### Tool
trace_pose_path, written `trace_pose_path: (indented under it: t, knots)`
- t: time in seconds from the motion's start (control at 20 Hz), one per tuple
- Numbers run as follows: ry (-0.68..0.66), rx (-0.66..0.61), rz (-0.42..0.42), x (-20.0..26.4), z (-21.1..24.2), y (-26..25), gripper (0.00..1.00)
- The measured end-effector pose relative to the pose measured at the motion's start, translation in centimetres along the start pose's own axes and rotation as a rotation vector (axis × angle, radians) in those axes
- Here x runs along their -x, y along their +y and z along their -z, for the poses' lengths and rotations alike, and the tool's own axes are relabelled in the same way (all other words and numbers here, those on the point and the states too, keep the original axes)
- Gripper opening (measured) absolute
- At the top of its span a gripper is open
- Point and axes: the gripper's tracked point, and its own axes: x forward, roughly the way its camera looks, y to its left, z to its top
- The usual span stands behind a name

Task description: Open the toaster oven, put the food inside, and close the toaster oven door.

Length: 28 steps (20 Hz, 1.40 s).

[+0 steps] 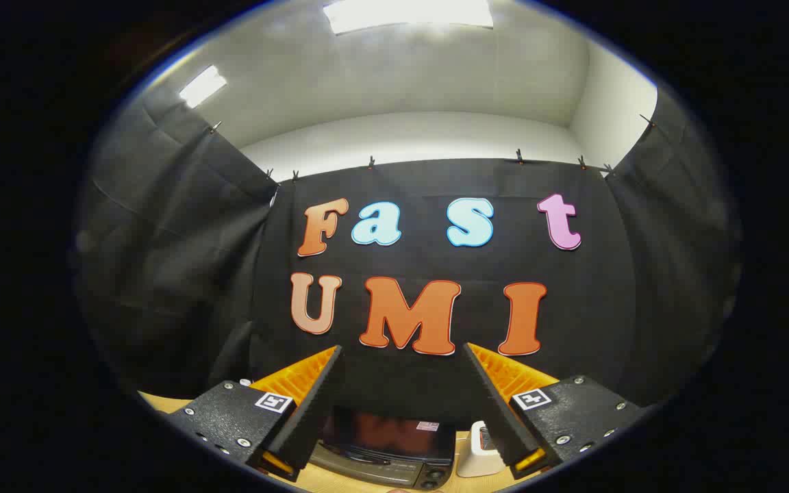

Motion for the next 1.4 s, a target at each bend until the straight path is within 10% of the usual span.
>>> trace_pose_path:
  t: [1.4]
  knots:
    - [0.121, -0.062, -0.027, -0.8, 5.8, 1.8, 1.00]
